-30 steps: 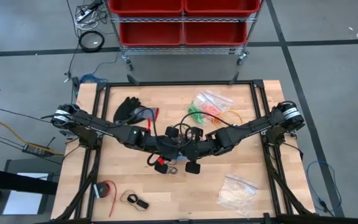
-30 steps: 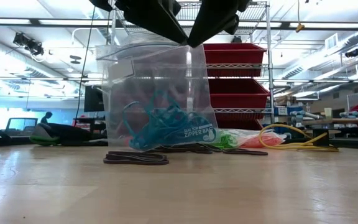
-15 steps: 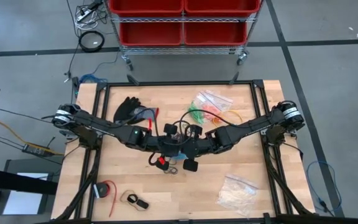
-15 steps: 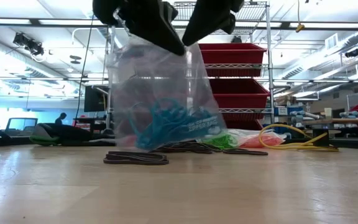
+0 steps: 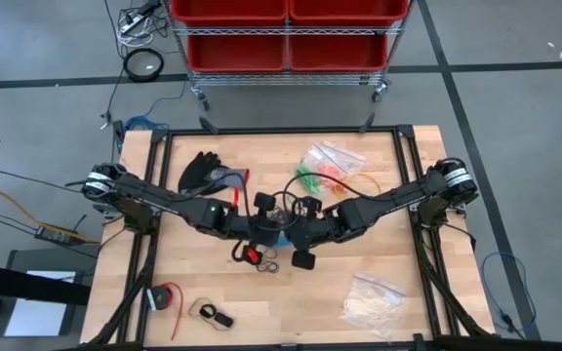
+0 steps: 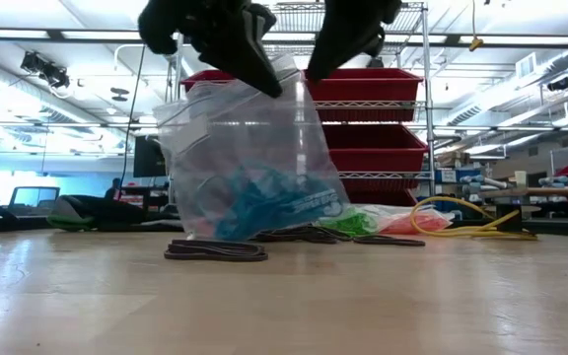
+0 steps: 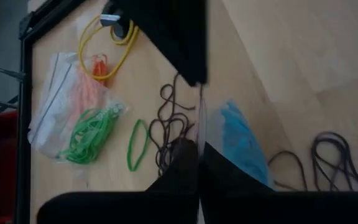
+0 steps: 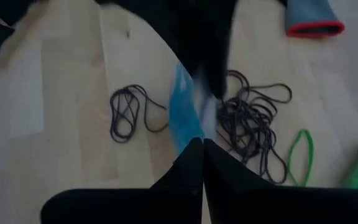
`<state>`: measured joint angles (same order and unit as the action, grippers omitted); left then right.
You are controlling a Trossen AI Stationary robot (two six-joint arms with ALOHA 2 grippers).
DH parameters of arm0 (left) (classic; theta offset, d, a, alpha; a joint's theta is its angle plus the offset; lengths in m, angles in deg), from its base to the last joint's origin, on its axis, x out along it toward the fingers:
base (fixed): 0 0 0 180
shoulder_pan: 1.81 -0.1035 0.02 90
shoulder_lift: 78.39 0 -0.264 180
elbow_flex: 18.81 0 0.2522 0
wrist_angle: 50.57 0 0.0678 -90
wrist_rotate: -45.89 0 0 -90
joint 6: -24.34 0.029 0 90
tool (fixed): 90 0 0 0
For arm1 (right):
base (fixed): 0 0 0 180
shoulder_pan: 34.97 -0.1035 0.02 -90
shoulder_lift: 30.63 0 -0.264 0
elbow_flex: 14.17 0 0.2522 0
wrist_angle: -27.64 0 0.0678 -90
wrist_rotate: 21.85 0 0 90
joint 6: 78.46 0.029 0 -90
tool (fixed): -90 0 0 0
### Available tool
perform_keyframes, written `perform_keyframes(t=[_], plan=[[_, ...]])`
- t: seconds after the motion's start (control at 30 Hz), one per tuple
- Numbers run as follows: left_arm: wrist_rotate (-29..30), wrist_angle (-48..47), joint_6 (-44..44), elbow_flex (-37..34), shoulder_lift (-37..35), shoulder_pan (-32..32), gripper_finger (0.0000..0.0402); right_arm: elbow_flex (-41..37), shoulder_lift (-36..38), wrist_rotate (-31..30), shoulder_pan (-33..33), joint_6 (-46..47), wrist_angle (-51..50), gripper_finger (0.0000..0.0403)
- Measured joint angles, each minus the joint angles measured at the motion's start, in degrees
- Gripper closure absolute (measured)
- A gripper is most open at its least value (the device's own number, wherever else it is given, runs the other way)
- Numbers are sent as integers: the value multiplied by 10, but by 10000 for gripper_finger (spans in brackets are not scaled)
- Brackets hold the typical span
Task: Sort rubber bands
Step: Close the transparent zip bag
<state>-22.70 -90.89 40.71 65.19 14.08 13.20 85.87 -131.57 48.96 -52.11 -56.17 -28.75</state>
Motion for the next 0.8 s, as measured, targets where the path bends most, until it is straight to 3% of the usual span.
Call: perform_keyframes(t=[0.23, 0.43, 0.8], plan=[[9, -72, -2, 29, -2, 10, 398, 0, 0, -3, 0, 6, -13, 403], [10, -77, -5, 37, -2, 12, 399, 0, 0, -22, -2, -3, 11, 395], [-1, -77, -6, 37, -2, 12, 399, 0, 0, -37, -20, -15, 60, 297]])
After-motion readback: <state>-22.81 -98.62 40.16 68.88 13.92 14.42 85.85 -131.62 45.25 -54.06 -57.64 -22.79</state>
